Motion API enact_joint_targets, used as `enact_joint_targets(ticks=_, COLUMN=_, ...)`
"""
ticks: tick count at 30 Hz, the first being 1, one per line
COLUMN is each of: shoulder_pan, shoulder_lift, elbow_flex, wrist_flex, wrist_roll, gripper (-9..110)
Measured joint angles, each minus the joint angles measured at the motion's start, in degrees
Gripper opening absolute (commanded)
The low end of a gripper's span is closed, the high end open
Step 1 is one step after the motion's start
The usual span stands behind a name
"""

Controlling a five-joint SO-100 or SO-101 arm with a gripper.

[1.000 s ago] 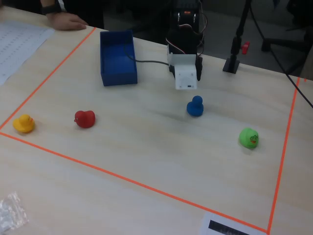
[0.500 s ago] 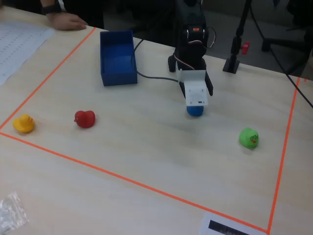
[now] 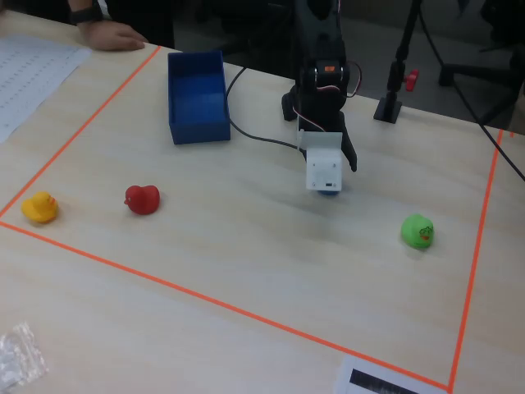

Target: Grasp blue duck and put it into box.

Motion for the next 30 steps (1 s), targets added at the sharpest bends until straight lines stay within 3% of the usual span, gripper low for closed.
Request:
enact_joint_targets(ticks=10, shoulder_pan=-0.09, shoulder_lift=-0.62, elbow_flex=8.44, wrist_flex=-11.78, wrist_roll=0.7, gripper=37)
enact_joint_targets(ticks=17, shoulder_pan=0.0, shoulder_lift=-0.62, elbow_flex=11.87, wrist_flex=-13.62, wrist_roll=0.53, gripper=34)
enact_joint_targets(ticks=20, shoulder_pan=0.09, shoulder_lift=-1.05, elbow_flex=12.13, wrist_flex=-13.8, wrist_roll=0.44, gripper=26)
enact_joint_targets(ticks=23, shoulder_pan=0.62, shoulder_lift=-1.14, elbow_flex=12.13, wrist_flex=-13.8, wrist_roll=-0.09, gripper=2)
enact_joint_targets(ticks=30, shoulder_pan=2.2, shoulder_lift=1.58, elbow_flex=15.47, wrist_flex=-19.42, wrist_roll=-0.53, gripper=0)
